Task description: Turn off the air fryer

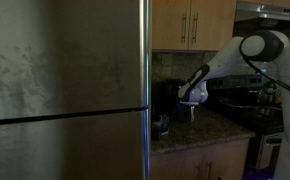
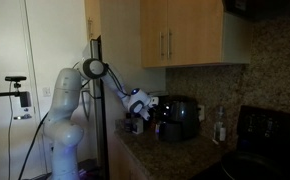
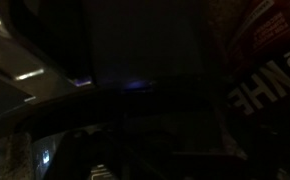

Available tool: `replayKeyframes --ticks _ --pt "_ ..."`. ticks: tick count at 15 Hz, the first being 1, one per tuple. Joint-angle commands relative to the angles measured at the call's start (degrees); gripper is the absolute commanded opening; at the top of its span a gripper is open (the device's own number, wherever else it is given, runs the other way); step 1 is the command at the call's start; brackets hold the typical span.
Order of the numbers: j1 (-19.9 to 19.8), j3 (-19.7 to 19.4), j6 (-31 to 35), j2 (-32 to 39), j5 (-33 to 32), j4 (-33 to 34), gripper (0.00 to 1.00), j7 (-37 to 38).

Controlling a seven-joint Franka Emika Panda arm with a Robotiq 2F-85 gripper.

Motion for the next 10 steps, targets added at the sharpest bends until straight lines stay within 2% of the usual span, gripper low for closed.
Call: replayKeyframes --ticks 1,2,3,4,9,10 --pt "-0.6 1.7 6.5 0.0 -0.1 -0.3 1.0 1.6" --pt "0.2 1.0 8.5 -0.1 0.3 -0.5 1.0 1.3" --pt "2.7 -2.2 5.4 -0.9 1.5 2.0 1.0 -0.3" --pt "0.6 0.4 5.7 -0.2 0.1 0.3 1.0 1.1" --pt "1.0 0.1 5.3 -0.3 0.0 0.4 1.0 1.1" --pt "-0.3 1.8 5.1 0.4 -1.0 1.3 1.0 2.9"
